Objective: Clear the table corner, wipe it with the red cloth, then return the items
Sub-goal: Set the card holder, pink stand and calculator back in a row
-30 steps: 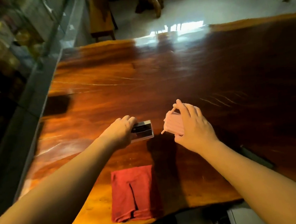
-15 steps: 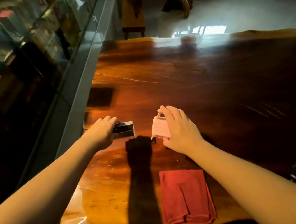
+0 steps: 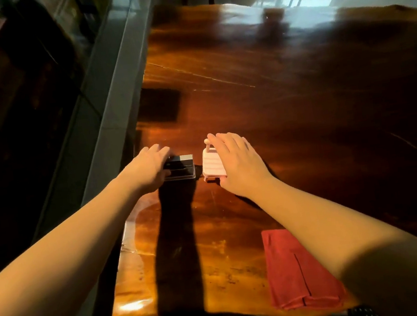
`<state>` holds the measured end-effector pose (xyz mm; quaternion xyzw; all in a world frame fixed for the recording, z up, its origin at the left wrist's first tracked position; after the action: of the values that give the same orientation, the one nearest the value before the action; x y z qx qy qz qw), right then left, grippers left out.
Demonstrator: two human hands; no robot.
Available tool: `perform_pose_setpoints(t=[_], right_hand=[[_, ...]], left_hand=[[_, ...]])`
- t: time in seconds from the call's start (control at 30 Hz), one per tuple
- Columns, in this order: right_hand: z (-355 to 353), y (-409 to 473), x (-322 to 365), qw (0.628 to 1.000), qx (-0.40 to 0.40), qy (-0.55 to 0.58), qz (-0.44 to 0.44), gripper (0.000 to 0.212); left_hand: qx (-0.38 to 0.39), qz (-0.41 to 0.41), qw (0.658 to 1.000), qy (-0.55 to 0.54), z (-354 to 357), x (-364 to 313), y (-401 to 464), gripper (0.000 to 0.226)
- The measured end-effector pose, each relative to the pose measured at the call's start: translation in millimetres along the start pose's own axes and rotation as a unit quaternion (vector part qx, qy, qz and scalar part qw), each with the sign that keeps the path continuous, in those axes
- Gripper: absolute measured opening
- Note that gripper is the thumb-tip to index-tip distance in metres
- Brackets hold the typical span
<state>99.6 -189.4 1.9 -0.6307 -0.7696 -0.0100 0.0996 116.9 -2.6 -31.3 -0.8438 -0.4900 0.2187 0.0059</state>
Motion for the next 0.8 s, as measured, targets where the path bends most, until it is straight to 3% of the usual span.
perform_pose_setpoints(t=[0.27,0.5,0.7,0.8], right_hand=[[13.7,1.4,0.4,1.0,0.005,-0.03,-0.007,0.104],[14.3,-7.4,-9.5,1.0,-0.014,-0.02,-0.011,0.117],[-20.8,-36.6,-51.9,0.996,-0.059,0.064,0.006,0.109],[-43.8,-67.5,-95.7,0.991,-0.089,0.088,0.049,0.096]], left_hand=[[-0.009,-0.003,1.0,-0.029,17.9,-4.5,3.0,0.041],[-0.009,-0.04,0.998,-0.054,20.4,-0.1,-3.4,0.066],[-0.162,-0.067,0.983,-0.062,-18.6,-35.4,-17.8,0.065],[-0.209,-0.032,0.975,-0.069,-31.1,-86.9,-18.2,0.057]])
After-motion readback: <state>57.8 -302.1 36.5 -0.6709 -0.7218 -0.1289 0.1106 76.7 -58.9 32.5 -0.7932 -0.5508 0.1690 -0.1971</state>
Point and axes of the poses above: each hand's wrist, its own y-axis towards the middle knuckle, its own z-axis out of the palm, x = y × z, the point moved 9 cm from there along y, towards the middle knuckle, and after that the axes turned 13 degrees about z, right-handed, at the moved point
